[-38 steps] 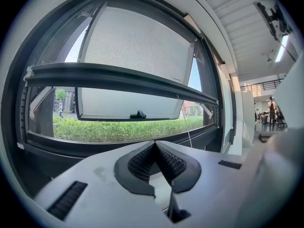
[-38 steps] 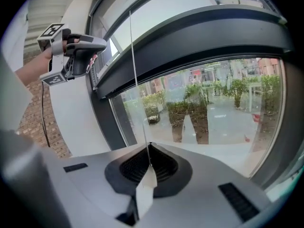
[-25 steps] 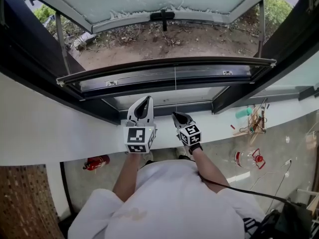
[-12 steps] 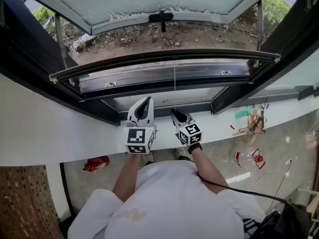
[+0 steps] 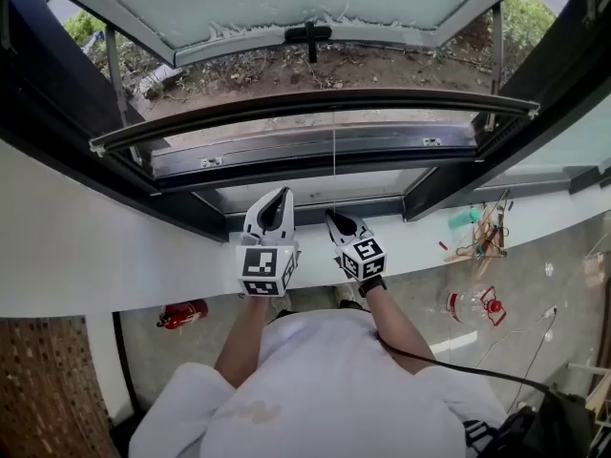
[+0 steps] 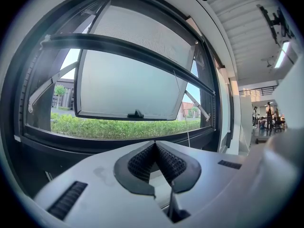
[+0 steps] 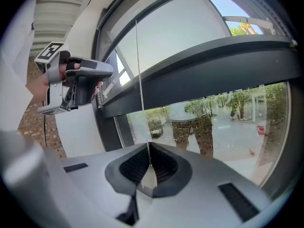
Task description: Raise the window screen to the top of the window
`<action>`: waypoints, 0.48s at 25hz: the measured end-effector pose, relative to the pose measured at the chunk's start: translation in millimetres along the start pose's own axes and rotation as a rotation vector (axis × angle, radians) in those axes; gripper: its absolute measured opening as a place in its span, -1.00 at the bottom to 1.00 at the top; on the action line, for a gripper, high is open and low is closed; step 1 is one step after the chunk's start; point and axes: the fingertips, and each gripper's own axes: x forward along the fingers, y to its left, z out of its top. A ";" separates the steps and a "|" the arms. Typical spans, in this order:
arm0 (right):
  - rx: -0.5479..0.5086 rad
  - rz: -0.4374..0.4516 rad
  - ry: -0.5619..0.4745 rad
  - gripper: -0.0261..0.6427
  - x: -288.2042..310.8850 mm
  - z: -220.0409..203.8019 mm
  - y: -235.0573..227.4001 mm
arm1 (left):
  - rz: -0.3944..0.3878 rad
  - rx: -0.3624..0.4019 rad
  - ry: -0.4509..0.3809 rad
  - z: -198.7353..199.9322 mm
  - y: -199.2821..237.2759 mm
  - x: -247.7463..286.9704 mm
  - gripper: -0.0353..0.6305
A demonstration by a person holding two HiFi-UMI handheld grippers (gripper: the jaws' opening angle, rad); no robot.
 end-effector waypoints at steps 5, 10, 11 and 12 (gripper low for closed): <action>-0.012 0.004 -0.014 -0.92 -0.3 7.7 3.4 | -0.001 -0.001 0.002 -0.6 -0.5 0.0 -0.89; -0.019 0.003 -0.030 -0.92 -1.1 14.9 3.8 | -0.015 -0.021 -0.008 4.6 -4.1 -1.0 -0.89; -0.020 0.002 -0.034 -0.92 -1.3 15.9 3.5 | -0.018 -0.022 -0.013 6.7 -4.8 -1.1 -0.89; -0.021 0.001 -0.039 -0.92 -1.7 17.1 3.3 | -0.019 -0.021 -0.018 8.6 -5.3 -1.0 -0.89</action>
